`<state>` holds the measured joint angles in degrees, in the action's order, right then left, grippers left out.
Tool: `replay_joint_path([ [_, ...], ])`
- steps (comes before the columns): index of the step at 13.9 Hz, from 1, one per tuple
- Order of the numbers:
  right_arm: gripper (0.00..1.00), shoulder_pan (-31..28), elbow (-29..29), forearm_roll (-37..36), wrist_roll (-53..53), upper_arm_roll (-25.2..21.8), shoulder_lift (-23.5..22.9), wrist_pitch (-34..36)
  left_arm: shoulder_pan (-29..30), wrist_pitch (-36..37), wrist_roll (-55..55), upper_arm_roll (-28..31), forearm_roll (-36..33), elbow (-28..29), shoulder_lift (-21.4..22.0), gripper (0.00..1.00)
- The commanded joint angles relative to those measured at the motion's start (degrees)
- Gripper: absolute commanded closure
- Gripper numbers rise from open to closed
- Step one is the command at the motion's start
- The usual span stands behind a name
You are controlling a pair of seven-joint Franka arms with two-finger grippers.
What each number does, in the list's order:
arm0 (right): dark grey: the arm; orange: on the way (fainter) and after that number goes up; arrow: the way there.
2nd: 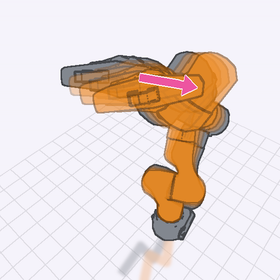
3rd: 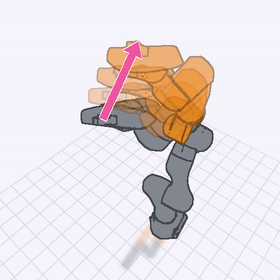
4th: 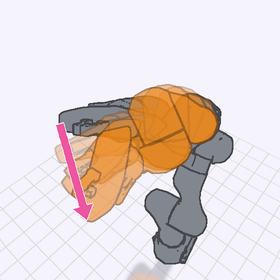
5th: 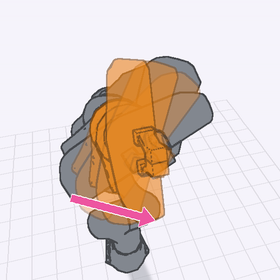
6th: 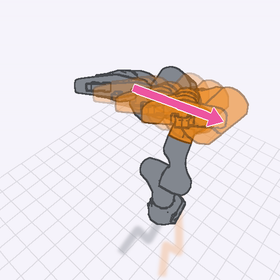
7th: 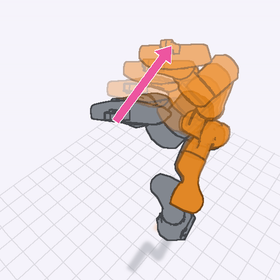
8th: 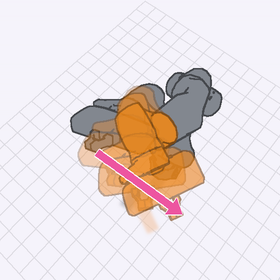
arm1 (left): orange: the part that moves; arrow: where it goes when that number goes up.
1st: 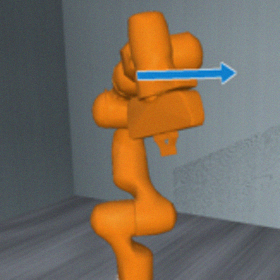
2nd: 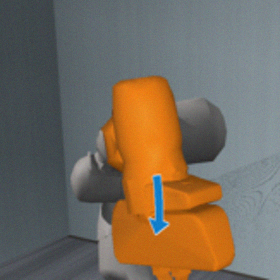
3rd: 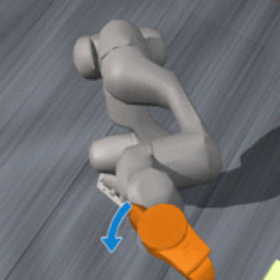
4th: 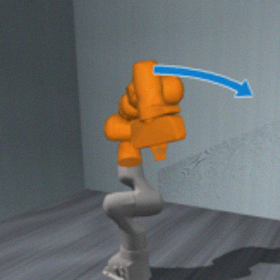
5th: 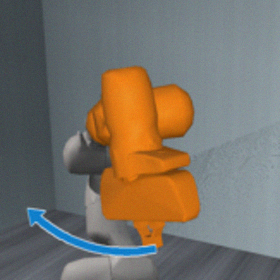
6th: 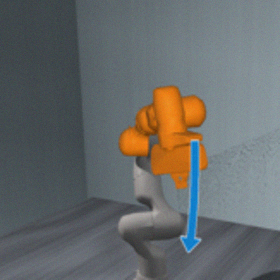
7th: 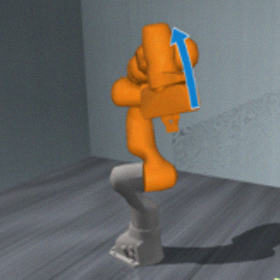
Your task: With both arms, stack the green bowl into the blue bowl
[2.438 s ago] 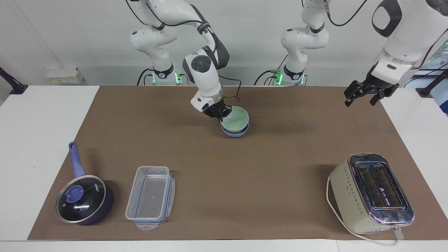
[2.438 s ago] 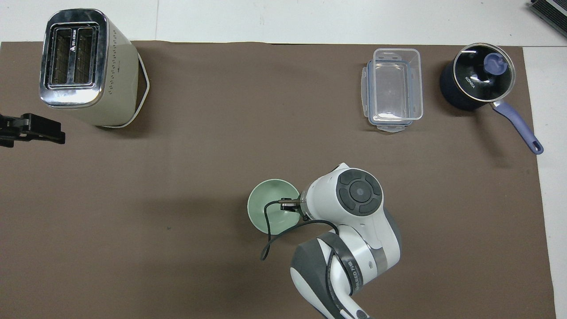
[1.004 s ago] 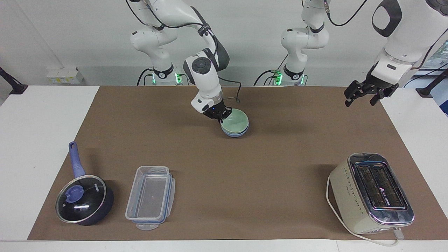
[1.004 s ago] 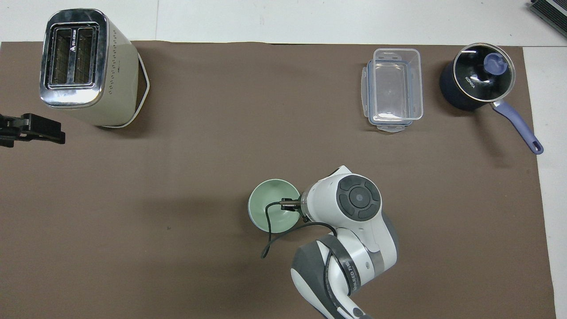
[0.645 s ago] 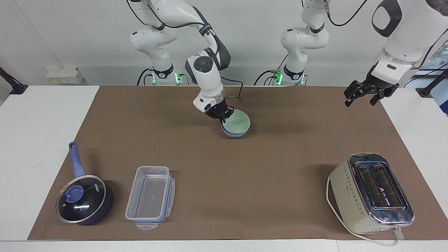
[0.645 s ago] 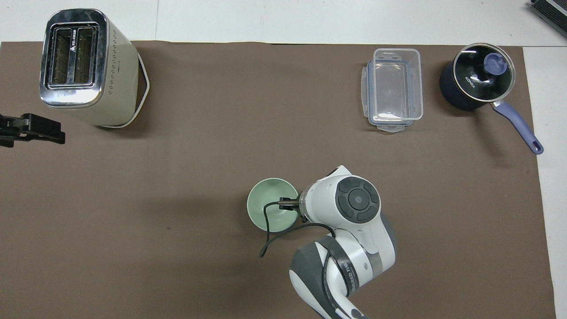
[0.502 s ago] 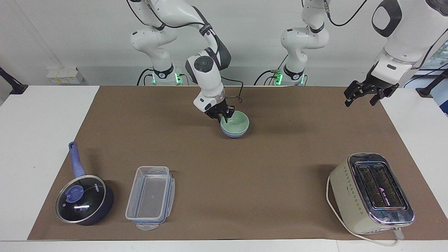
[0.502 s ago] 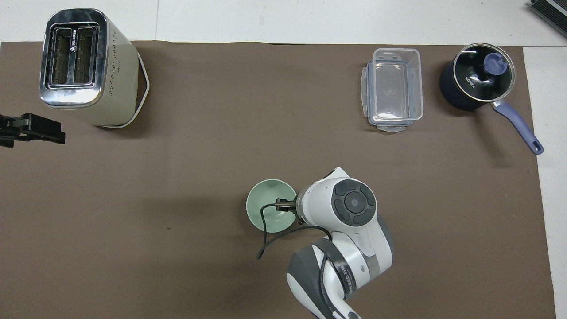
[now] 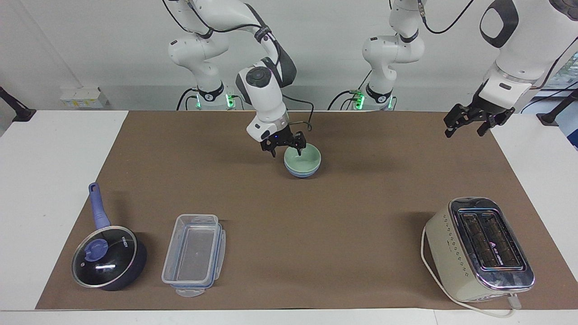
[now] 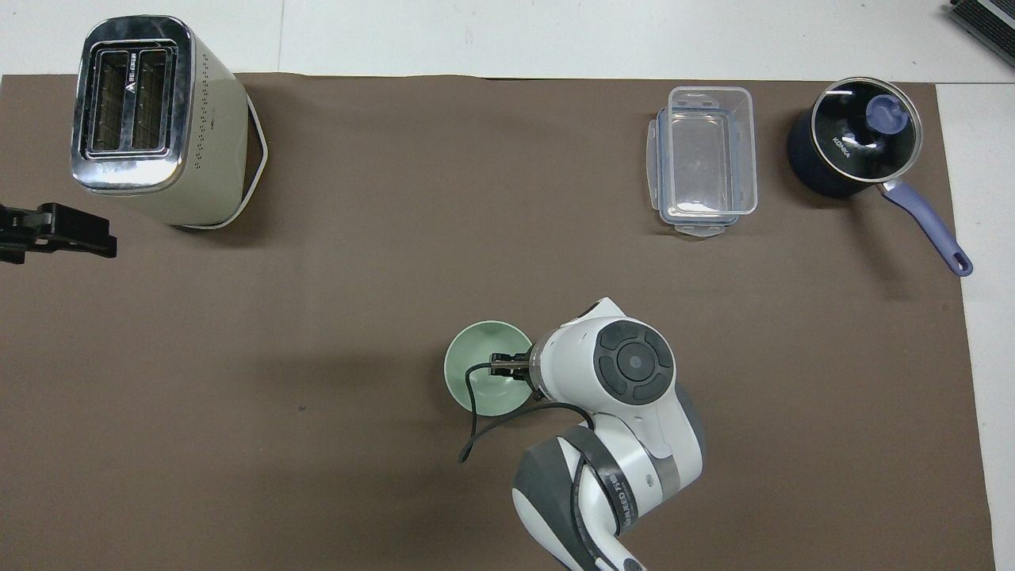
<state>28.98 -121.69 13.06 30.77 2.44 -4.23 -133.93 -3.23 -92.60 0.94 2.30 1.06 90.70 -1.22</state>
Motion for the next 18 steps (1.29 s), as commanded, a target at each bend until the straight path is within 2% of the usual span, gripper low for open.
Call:
replay_joint_path([
  [1, 0.00, -6.2, -0.3, -4.6, 0.3, 0.0, 4.7, 3.7, 0.4, 0.8, 0.3, -0.4, -1.1, -0.2, 0.3, 0.00],
  [4, 0.00, -12.0, 4.8, -10.5, -0.4, 0.0, 5.5, 10.6, 0.4, 0.9, 0.3, -0.4, -1.1, -0.2, 0.3, 0.00],
  [12, 0.00, -28.6, 23.9, -11.1, -11.9, 0.0, 5.3, 32.1, 0.4, 0.8, 0.3, -0.4, -1.1, -0.2, 0.3, 0.00],
  [15, 0.00, -31.3, 31.7, -11.5, -15.2, 0.2, 3.9, 39.1, 0.4, 0.8, 0.3, -0.4, -1.1, -0.2, 0.3, 0.00],
  [18, 0.00, -31.4, 35.8, -15.1, -16.9, 0.2, 2.3, 43.8, 0.4, 0.8, 0.3, -0.4, -1.1, -0.1, 0.3, 0.00],
])
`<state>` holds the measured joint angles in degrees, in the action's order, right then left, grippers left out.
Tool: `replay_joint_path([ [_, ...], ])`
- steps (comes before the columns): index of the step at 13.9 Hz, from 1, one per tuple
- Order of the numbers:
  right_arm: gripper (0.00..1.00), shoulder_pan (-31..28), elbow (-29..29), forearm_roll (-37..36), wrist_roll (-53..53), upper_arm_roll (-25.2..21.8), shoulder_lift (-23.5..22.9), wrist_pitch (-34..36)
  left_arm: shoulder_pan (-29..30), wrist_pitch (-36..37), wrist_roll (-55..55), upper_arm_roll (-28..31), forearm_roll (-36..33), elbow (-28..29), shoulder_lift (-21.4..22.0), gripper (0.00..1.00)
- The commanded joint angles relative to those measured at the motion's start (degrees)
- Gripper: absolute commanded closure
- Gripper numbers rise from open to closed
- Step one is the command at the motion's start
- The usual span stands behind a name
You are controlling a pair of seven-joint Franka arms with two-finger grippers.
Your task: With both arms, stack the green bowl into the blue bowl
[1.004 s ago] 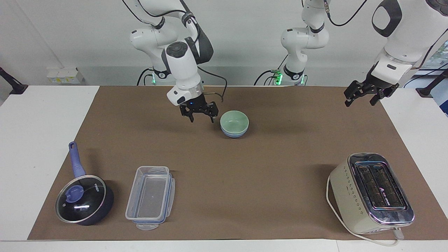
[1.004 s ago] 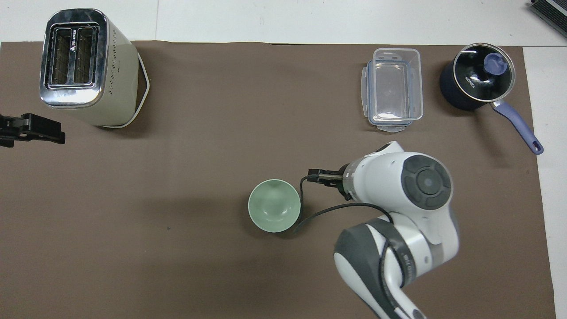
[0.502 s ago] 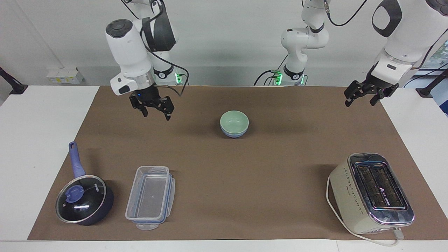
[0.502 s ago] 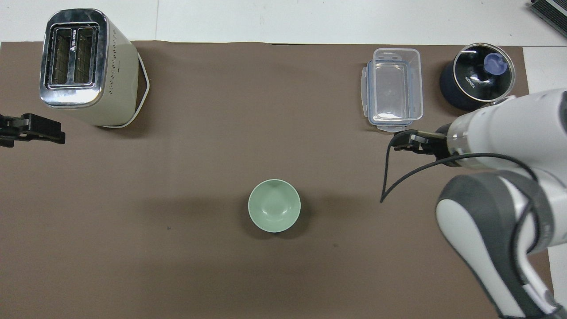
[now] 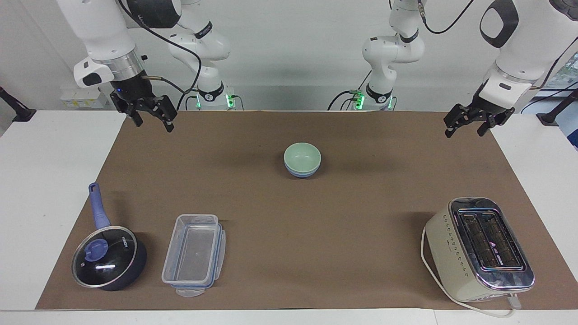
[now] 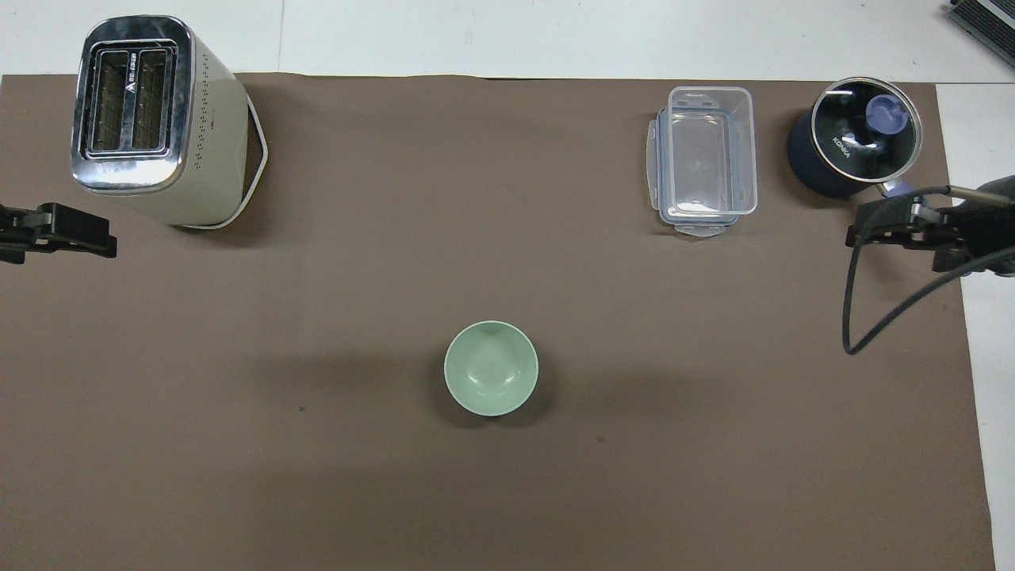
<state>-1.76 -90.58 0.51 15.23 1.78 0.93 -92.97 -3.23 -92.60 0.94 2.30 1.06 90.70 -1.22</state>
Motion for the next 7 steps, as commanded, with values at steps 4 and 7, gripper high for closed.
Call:
replay_joint_path([
  [4, 0.00, 0.1, 8.4, -3.9, -1.8, 0.9, -4.2, 6.8, 0.4, 0.8, 0.3, -0.4, -1.1, -0.2, 0.3, 0.00],
  [7, 0.00, -0.3, 8.3, -3.2, -2.1, 1.1, -4.3, 6.6, 0.4, 0.8, 0.3, -0.4, -1.1, -0.2, 0.3, 0.00],
])
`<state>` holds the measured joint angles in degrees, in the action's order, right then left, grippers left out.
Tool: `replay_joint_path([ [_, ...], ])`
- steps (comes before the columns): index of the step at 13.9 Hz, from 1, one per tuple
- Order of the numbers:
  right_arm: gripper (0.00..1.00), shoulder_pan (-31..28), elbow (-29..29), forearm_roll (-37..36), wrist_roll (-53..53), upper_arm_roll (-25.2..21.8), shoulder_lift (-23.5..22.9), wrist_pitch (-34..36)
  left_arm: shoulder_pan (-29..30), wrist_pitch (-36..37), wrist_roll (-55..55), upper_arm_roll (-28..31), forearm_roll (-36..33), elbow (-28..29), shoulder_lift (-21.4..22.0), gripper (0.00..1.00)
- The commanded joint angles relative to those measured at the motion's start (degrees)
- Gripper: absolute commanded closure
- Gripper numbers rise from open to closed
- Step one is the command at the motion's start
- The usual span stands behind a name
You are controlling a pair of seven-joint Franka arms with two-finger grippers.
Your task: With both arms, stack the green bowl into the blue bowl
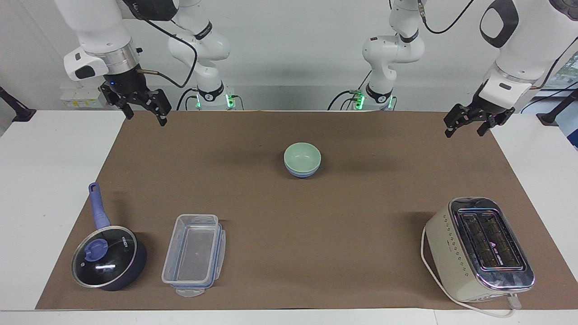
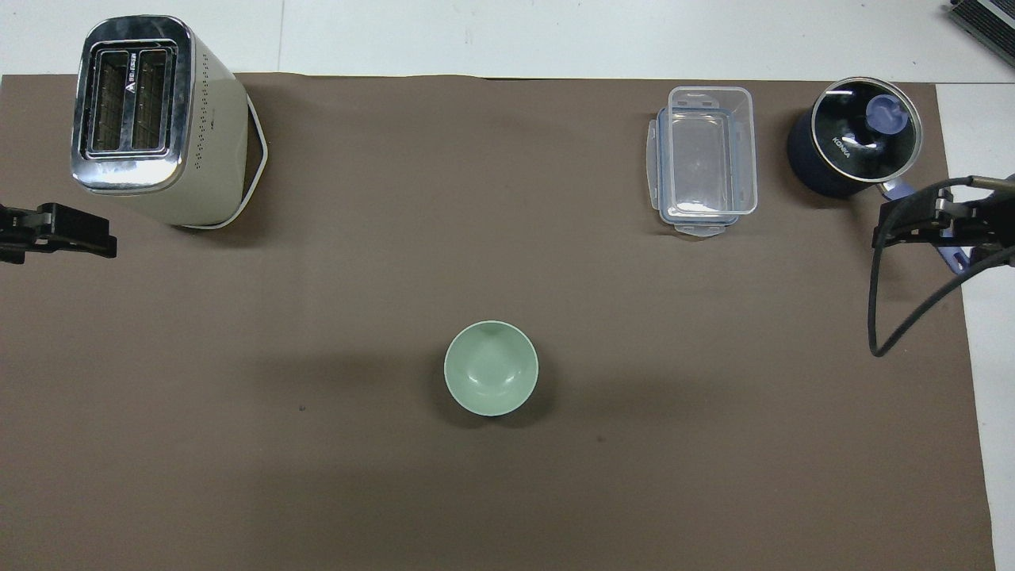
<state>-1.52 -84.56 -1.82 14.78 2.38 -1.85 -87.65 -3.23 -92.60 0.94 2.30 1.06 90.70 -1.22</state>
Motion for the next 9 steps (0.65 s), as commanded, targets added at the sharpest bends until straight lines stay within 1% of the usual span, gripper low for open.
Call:
replay_joint_path([
  [1, 0.00, -0.4, 2.1, -0.6, -1.7, 0.4, -1.3, 1.2, 0.4, 0.8, 0.3, -0.4, -1.1, -0.2, 0.3, 0.00],
  [4, 0.00, -0.1, 0.6, -0.4, -1.8, 0.7, -0.3, 1.7, 0.4, 0.8, 0.3, -0.4, -1.1, -0.2, 0.3, 0.00],
  [9, 0.00, -0.1, 0.0, -0.3, -4.0, 0.8, 0.1, 1.9, 0.4, 0.8, 0.3, -0.4, -1.1, -0.2, 0.3, 0.00],
])
